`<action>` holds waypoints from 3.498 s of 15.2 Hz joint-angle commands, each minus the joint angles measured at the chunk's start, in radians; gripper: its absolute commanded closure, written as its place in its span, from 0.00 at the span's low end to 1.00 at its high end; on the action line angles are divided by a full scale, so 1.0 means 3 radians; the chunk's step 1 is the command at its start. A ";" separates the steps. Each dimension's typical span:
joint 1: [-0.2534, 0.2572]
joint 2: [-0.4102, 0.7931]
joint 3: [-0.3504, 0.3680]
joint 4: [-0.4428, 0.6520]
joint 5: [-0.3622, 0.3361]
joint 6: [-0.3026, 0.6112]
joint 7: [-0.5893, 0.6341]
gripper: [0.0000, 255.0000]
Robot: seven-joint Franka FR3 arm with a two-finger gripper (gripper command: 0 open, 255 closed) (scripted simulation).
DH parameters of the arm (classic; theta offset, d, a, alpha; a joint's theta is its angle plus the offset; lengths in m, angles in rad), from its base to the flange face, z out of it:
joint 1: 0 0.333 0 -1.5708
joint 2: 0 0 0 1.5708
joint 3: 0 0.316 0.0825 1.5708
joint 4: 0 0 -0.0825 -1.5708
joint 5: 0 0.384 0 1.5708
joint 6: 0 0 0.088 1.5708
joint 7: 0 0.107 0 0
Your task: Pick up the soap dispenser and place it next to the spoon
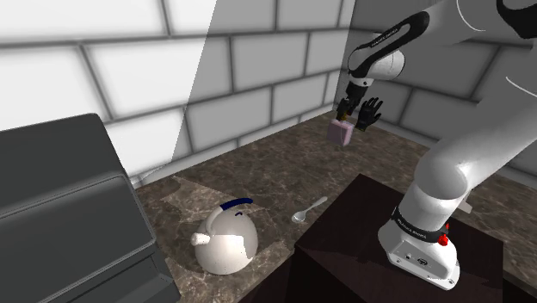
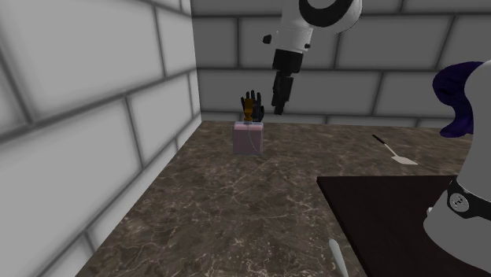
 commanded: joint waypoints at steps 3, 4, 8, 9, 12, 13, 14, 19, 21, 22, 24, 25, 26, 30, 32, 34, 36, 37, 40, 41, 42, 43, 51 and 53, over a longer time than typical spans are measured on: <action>0.0056 0.0511 -0.0269 0.0264 0.0421 0.0238 -0.0501 0.00; 0.0059 0.0647 -0.0318 0.0338 0.0564 0.0281 -0.0645 0.00; -0.0033 0.1213 -0.0401 0.0691 0.1214 0.0366 -0.1249 0.00; -0.0091 0.1354 -0.0386 0.0791 0.1372 0.0368 -0.1391 0.00; -0.0318 0.1758 -0.0294 0.1115 0.1785 0.0345 -0.1753 0.00; -0.0405 0.1886 -0.0252 0.1230 0.1899 0.0332 -0.1851 0.00; -0.0490 0.2013 -0.0213 0.1348 0.2003 0.0316 -0.1940 0.00; -0.0640 0.2274 -0.0090 0.1524 0.2215 0.0362 -0.2095 0.00; -0.0669 0.2354 -0.0044 0.1551 0.2284 0.0404 -0.2138 0.00; -0.0683 0.2394 -0.0020 0.1566 0.2318 0.0425 -0.2159 0.00; -0.0707 0.2458 0.0018 0.1590 0.2369 0.0457 -0.2191 0.00; -0.0707 0.2458 0.0018 0.1590 0.2369 0.0457 -0.2191 0.00; -0.0707 0.2458 0.0018 0.1590 0.2369 0.0457 -0.2191 0.00; -0.0707 0.2458 0.0018 0.1590 0.2369 0.0457 -0.2191 0.00; -0.0707 0.2457 0.0018 0.1590 0.2369 0.0457 -0.2191 1.00; -0.0707 0.2457 0.0018 0.1589 0.2369 0.0457 -0.2191 1.00; -0.0707 0.2457 0.0018 0.1590 0.2369 0.0457 -0.2191 1.00; -0.0707 0.2457 0.0018 0.1589 0.2370 0.0457 -0.2191 1.00; -0.0707 0.2458 0.0019 0.1589 0.2370 0.0457 -0.2191 1.00; -0.0707 0.2458 0.0018 0.1590 0.2369 0.0457 -0.2191 1.00; -0.0690 0.2424 -0.0005 0.1586 0.2335 0.0432 -0.2162 1.00; -0.0673 0.2391 -0.0028 0.1583 0.2300 0.0407 -0.2134 1.00; -0.0549 0.2135 -0.0197 0.1589 0.2020 0.0196 -0.1906 1.00; -0.0522 0.2074 -0.0235 0.1598 0.1950 0.0140 -0.1849 1.00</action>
